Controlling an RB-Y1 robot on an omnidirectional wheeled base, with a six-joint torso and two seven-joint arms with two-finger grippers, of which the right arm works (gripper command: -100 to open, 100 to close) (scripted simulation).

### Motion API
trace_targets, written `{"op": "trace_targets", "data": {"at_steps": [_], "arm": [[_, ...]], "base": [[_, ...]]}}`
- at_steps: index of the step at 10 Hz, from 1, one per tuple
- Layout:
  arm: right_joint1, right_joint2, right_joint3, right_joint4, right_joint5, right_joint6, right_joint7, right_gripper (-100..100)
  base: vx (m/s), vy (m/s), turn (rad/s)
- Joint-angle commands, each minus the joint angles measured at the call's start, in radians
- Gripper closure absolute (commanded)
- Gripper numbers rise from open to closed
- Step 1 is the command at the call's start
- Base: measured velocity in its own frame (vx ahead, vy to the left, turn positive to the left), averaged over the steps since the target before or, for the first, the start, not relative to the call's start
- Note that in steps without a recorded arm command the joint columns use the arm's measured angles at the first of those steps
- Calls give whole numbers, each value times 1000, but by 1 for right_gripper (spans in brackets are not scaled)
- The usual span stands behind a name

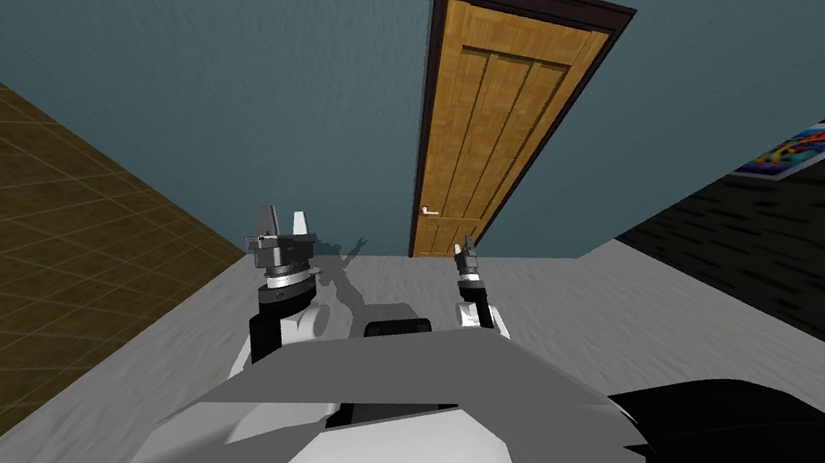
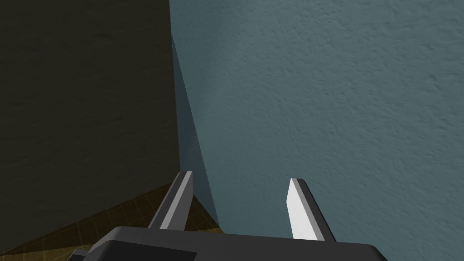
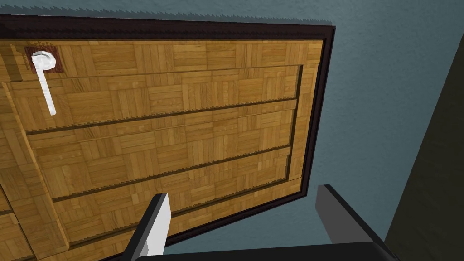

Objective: Pull the door open

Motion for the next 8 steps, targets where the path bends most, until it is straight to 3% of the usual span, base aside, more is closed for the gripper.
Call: {"op": "trace_targets", "data": {"at_steps": [1,8], "arm": [[-7,-2,-4,29,-1,-9,2,-100],[-55,-20,-38,187,-12,-55,3,-100]], "base": [[106,-6,38],[98,1,49]]}}
